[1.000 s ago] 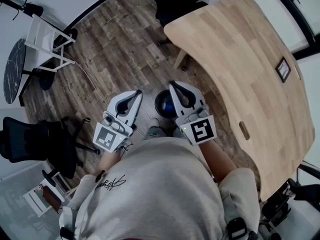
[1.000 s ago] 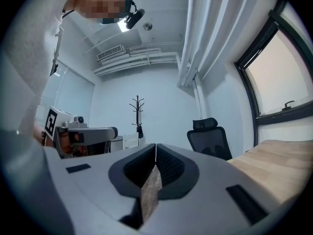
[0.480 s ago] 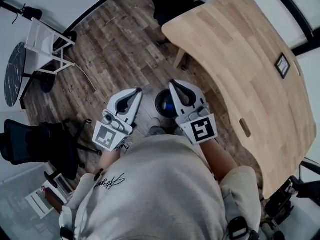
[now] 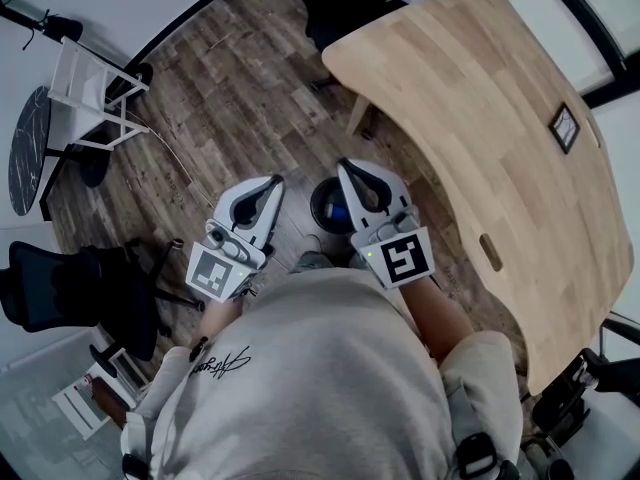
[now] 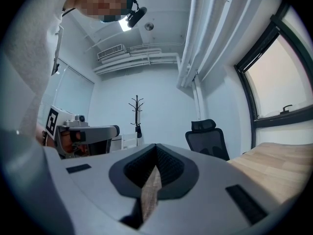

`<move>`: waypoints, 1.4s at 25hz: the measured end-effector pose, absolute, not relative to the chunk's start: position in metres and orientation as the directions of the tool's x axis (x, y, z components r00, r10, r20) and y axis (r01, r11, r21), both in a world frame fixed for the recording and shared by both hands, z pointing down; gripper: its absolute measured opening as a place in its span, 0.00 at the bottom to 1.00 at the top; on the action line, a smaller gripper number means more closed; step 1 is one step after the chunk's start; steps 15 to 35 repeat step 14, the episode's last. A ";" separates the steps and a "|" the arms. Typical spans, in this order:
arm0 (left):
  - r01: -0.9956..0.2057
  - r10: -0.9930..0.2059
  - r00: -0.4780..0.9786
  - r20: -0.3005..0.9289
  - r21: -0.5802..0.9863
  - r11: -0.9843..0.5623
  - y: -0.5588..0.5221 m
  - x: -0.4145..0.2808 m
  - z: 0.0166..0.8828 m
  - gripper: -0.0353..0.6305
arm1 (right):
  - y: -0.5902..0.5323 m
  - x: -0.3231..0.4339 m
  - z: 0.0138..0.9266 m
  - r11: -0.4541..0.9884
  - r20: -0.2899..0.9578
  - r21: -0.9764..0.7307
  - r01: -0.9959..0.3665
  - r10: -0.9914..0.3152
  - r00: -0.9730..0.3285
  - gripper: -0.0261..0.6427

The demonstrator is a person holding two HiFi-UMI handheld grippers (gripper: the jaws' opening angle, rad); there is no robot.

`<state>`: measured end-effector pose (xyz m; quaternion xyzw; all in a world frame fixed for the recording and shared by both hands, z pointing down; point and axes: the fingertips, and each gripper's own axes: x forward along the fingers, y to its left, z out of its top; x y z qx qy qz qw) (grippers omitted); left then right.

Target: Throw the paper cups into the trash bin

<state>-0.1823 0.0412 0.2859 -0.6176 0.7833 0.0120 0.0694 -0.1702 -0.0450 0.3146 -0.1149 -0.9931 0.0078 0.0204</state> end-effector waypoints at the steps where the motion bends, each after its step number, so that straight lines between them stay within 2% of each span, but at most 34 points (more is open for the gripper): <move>1: -0.968 -0.966 -0.234 -0.110 -0.068 0.242 0.041 -0.183 0.289 0.06 | -0.046 -0.170 0.314 0.974 0.038 -0.020 0.226 0.227 -0.973 0.05; 35: -0.969 -0.970 -0.221 -0.101 -0.087 0.230 0.041 -0.184 0.292 0.06 | -0.047 -0.169 0.314 0.977 0.033 -0.022 0.213 0.214 -0.976 0.05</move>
